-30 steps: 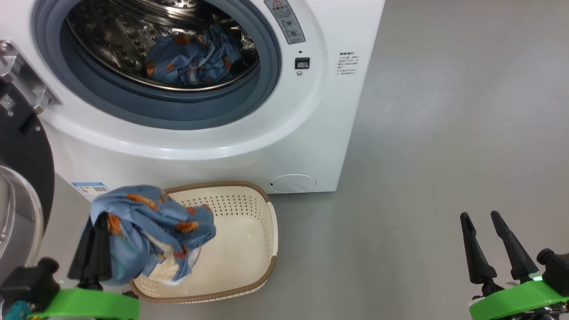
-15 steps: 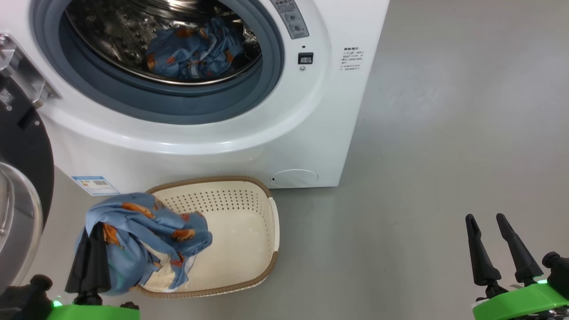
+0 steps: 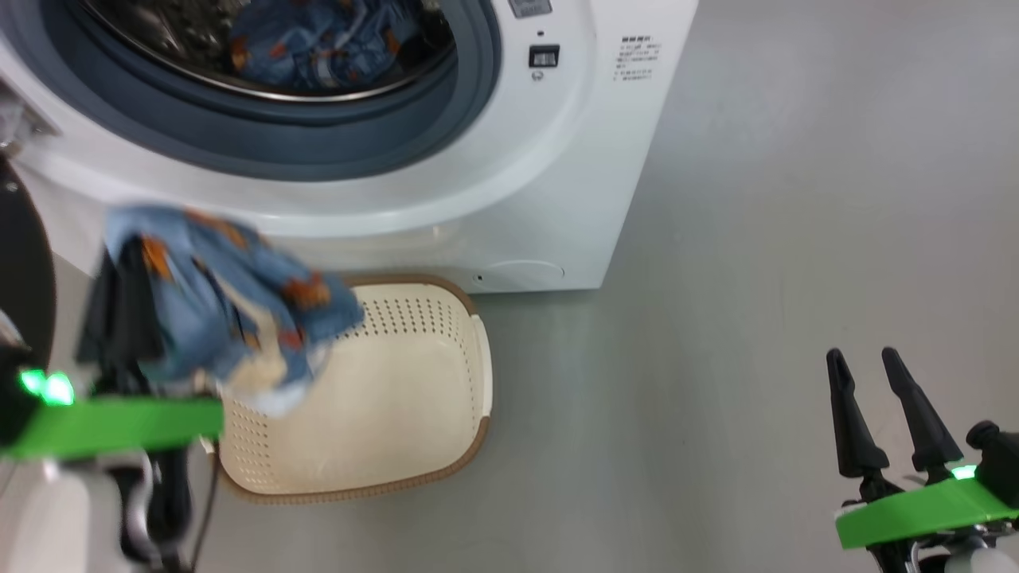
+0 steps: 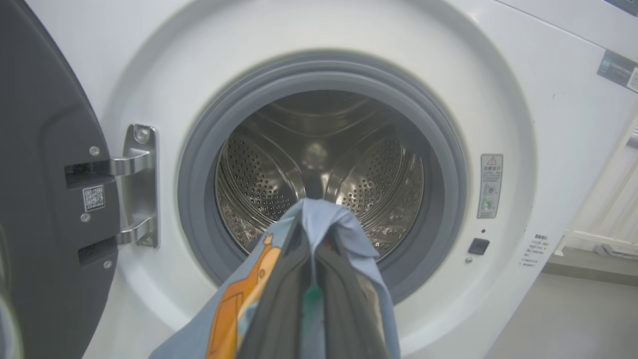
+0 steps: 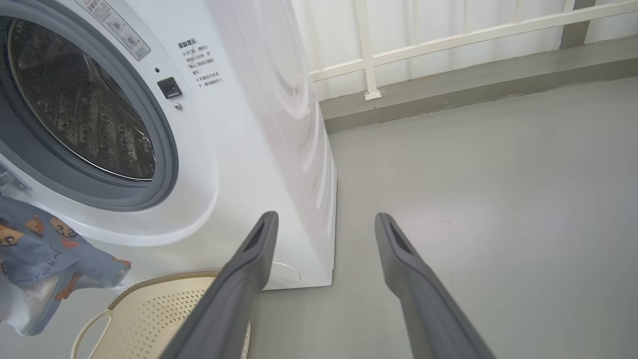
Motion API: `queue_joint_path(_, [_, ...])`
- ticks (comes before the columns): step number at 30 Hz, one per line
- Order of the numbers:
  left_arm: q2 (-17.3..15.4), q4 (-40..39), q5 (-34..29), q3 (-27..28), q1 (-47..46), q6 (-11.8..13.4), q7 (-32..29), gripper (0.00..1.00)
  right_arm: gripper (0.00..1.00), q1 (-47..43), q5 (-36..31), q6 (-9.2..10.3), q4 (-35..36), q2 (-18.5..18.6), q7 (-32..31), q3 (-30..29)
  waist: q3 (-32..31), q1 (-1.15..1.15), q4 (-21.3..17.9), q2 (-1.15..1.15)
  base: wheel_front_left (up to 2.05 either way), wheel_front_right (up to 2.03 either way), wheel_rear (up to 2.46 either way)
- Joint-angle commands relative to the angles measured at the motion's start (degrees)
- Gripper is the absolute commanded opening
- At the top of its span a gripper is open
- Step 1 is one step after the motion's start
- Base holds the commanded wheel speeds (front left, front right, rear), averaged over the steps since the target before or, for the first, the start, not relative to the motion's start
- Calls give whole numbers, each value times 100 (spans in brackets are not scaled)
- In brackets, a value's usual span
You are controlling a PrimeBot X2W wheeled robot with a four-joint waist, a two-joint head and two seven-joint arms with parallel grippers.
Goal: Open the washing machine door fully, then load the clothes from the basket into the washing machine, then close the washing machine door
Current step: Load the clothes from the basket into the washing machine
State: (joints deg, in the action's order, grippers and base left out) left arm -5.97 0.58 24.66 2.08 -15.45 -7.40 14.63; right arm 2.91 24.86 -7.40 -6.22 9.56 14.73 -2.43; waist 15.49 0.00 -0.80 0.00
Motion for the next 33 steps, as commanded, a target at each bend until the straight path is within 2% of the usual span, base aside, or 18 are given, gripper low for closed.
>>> queue_joint_path(1, [-190, -99, -39, 201, -424, -9, 37, 0, 100, 143, -21, -9, 153, 50, 27, 134, 208, 0, -78, 0, 0, 0, 0])
queue_joint_path(5, [-346, 152, -34, 163, -1348, -9, 37, 0, 100, 310, -25, -9, 175, 1, 27, 168, 447, 0, -167, 0, 0, 0, 0])
queue_joint_path(11, [-563, 954, -121, 259, -2701, -9, 37, 0, 100, 580, -24, -9, 240, -98, 27, 247, 807, 0, -386, 0, 0, 0, 0])
queue_joint_path(22, [-893, 3321, -534, 51, -4136, -9, 37, 0, 100, 851, 27, -9, 249, -368, 27, 440, 1314, 0, -955, 0, 0, 0, 0])
queue_joint_path(30, [-1079, 5007, -685, -411, -5108, -9, 37, 0, 100, 972, 54, -9, 264, -493, 27, 550, 1568, 0, -1199, 0, 0, 0, 0])
queue_joint_path(33, [-1146, 5401, -711, -505, -5376, -9, 37, 0, 100, 1006, 60, -9, 263, -516, 27, 597, 1613, 0, -1264, 0, 0, 0, 0])
